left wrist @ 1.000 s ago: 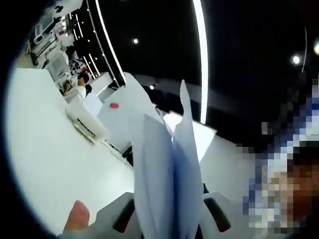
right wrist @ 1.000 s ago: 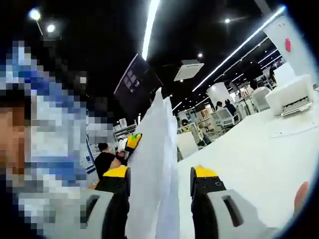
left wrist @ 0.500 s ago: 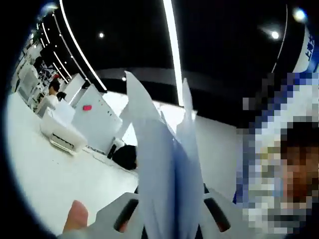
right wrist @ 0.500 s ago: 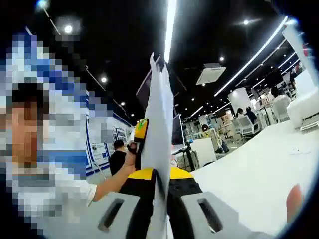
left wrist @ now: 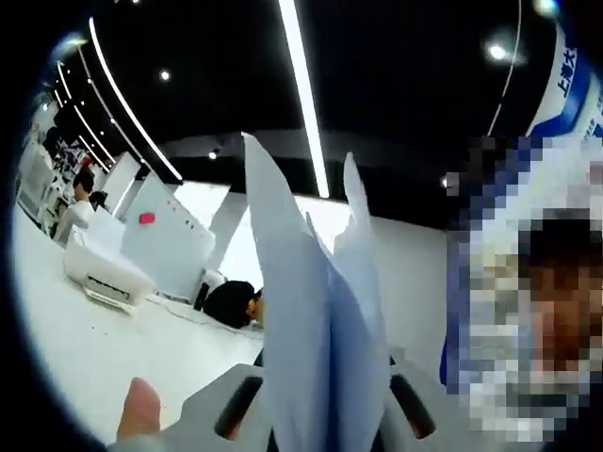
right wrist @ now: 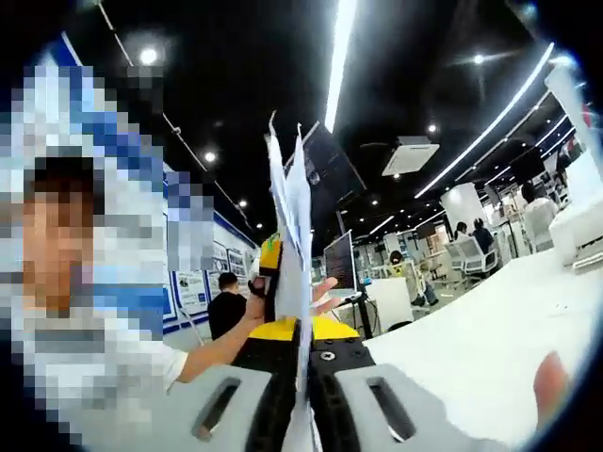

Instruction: Organize the stack of printing papers by aligning and flattening the scattered papers on the table

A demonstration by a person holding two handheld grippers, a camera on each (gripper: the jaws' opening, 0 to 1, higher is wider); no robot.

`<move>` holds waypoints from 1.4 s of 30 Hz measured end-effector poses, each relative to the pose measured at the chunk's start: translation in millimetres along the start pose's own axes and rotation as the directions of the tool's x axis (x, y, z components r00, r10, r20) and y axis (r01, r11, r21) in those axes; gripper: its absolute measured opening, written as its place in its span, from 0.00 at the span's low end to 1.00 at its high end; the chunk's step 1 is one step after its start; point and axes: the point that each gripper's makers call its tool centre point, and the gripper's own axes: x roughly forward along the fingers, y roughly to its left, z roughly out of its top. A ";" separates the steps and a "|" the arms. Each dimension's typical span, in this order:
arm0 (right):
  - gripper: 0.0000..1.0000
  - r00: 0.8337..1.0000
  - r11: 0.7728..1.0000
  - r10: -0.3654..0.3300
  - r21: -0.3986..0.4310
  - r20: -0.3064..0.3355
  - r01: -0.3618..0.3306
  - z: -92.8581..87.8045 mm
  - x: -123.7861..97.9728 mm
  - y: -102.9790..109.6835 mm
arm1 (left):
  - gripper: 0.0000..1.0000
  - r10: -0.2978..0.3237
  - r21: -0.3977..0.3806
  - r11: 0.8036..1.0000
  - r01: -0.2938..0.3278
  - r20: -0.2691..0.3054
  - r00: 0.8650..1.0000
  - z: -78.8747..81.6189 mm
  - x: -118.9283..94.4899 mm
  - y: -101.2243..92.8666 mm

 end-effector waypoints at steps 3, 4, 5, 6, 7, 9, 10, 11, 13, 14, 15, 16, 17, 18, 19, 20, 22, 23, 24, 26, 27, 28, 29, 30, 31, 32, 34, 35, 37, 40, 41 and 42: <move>0.09 0.999 0.999 0.022 -0.041 0.034 -0.021 4.6 -0.1 3.9 | 0.06 -0.020 0.024 1.000 0.020 -0.005 1.000 2.7 -1.3 -4.9; 0.20 0.998 0.997 -0.022 -0.073 0.052 0.026 7.0 -1.8 -3.5 | 0.06 -0.027 0.036 0.999 0.027 -0.005 1.000 3.6 -1.6 -6.1; 0.28 0.998 0.996 -0.030 -0.084 0.057 0.035 6.9 -3.2 -4.6 | 0.06 -0.039 0.039 0.998 0.039 -0.006 0.999 3.3 -2.0 -8.7; 0.32 0.998 0.995 -0.010 -0.103 0.055 0.016 5.1 -4.6 -0.7 | 0.06 -0.040 0.037 0.998 0.040 -0.003 0.999 3.9 -2.2 -9.2; 0.35 0.998 0.994 -0.007 -0.111 0.055 0.013 4.3 -5.5 0.4 | 0.06 -0.041 0.038 0.998 0.041 -0.003 0.999 4.0 -2.2 -9.5; 0.57 0.999 0.989 -0.026 -0.147 0.022 0.029 -1.5 -5.6 -0.4 | 0.06 -0.065 0.045 0.997 0.066 -0.011 0.998 2.7 -2.7 -14.2; 0.68 0.998 0.982 -0.058 -0.182 -0.014 0.054 -7.7 -5.5 -5.2 | 0.06 -0.102 0.055 0.993 0.102 -0.016 0.995 2.0 -3.1 -20.9; 0.78 0.995 0.977 -0.092 -0.197 -0.035 0.084 -11.7 -6.2 -10.9 | 0.06 -0.113 0.054 0.992 0.114 -0.016 0.993 3.0 -4.1 -23.1; 0.82 0.991 0.976 -0.102 -0.200 -0.086 0.083 -20.8 -7.5 -12.1 | 0.06 -0.152 0.084 0.985 0.153 -0.019 0.988 4.1 -6.2 -31.0; 0.78 0.993 0.981 -0.072 -0.184 -0.094 0.054 -22.4 -6.9 -6.8 | 0.06 -0.165 0.079 0.983 0.166 -0.022 0.986 2.8 -6.5 -34.3; 0.73 0.994 0.982 -0.062 -0.184 -0.095 0.044 -22.7 -5.7 -4.5 | 0.06 -0.166 0.075 0.983 0.167 -0.024 0.986 2.3 -6.4 -34.7; 0.70 0.994 0.981 -0.047 -0.189 -0.095 0.029 -23.0 -2.8 -0.1 | 0.06 -0.189 0.073 0.979 0.191 -0.032 0.981 0.1 -6.2 -38.9; 0.70 0.995 0.978 -0.030 -0.206 -0.091 0.010 -22.6 0.7 4.7 | 0.06 -0.191 0.066 0.979 0.193 -0.037 0.981 -3.0 -4.6 -40.4; 0.70 0.996 0.975 -0.013 -0.223 -0.089 -0.007 -22.2 4.5 8.5 | 0.06 -0.196 0.055 0.979 0.198 -0.043 0.980 -5.2 -3.3 -42.0; 0.69 0.995 0.973 -0.010 -0.229 -0.099 -0.013 -23.1 8.0 9.3 | 0.06 -0.218 0.050 0.974 0.221 -0.050 0.975 -6.1 -3.2 -45.1; 0.68 0.993 0.972 -0.005 -0.234 -0.115 -0.022 -25.2 9.8 10.4 | 0.06 -0.224 0.048 0.973 0.226 -0.053 0.973 -6.6 -3.0 -46.0; 0.67 0.984 0.966 -0.001 -0.254 -0.176 -0.044 -32.0 7.2 13.4 | 0.06 -0.222 0.063 0.972 0.226 -0.059 0.973 -4.7 -4.9 -48.3; 0.65 0.978 0.963 0.000 -0.263 -0.207 -0.056 -35.3 5.9 14.9 | 0.06 -0.221 0.071 0.972 0.225 -0.062 0.973 -3.7 -5.9 -49.5; 0.63 0.972 0.960 0.001 -0.272 -0.237 -0.068 -38.7 4.7 16.4 | 0.06 -0.220 0.078 0.971 0.225 -0.065 0.973 -2.7 -6.8 -50.7; 0.65 0.969 0.954 -0.011 -0.293 -0.246 -0.064 -38.4 -4.7 19.7 | 0.06 -0.233 0.093 0.967 0.238 -0.062 0.971 3.6 -13.0 -53.3; 0.66 0.965 0.949 -0.033 -0.310 -0.261 -0.051 -38.4 -13.5 19.2 | 0.06 -0.235 0.107 0.965 0.240 -0.062 0.970 5.3 -16.3 -54.3; 0.66 0.962 0.946 -0.059 -0.324 -0.268 -0.032 -37.3 -20.2 17.4 | 0.06 -0.233 0.116 0.964 0.239 -0.063 0.970 6.6 -19.1 -54.5; 0.66 0.959 0.944 -0.087 -0.329 -0.268 -0.007 -35.0 -25.0 14.9 | 0.06 -0.223 0.125 0.965 0.229 -0.063 0.973 7.0 -21.1 -52.8; 0.66 0.962 0.947 -0.092 -0.322 -0.257 0.004 -32.1 -25.0 16.2 | 0.06 -0.219 0.124 0.966 0.226 -0.061 0.974 6.5 -21.0 -50.9; 0.66 0.964 0.949 -0.097 -0.314 -0.246 0.016 -29.3 -25.0 17.6 | 0.06 -0.216 0.122 0.967 0.222 -0.060 0.975 6.0 -20.8 -49.0; 0.66 0.967 0.951 -0.103 -0.307 -0.235 0.027 -26.4 -25.0 18.9 | 0.06 -0.212 0.121 0.968 0.218 -0.058 0.976 5.5 -20.7 -47.1; 0.64 0.972 0.960 -0.109 -0.277 -0.208 0.048 -20.8 -21.5 20.7 | 0.06 -0.218 0.114 0.968 0.223 -0.058 0.974 3.5 -20.0 -46.5; 0.63 0.975 0.962 -0.103 -0.269 -0.198 0.047 -19.2 -18.3 20.9 | 0.06 -0.230 0.109 0.966 0.236 -0.058 0.971 1.5 -19.1 -49.0; 0.63 0.979 0.967 -0.089 -0.252 -0.185 0.041 -17.8 -11.5 20.9 | 0.06 -0.259 0.091 0.960 0.263 -0.054 0.964 -1.4 -17.0 -55.1; 0.61 0.979 0.972 -0.055 -0.235 -0.196 0.007 -19.9 -2.3 23.6 | 0.06 -0.263 0.079 0.960 0.269 -0.075 0.962 -4.7 -14.3 -56.6; 0.56 0.975 0.972 -0.048 -0.234 -0.216 -0.004 -18.0 -2.4 26.6 | 0.06 -0.241 0.090 0.964 0.250 -0.100 0.965 -7.6 -13.6 -53.3; 0.52 0.978 0.974 -0.031 -0.224 -0.205 -0.016 -12.9 -3.4 32.0 | 0.06 -0.212 0.130 0.966 0.225 -0.113 0.971 -8.0 -13.0 -50.0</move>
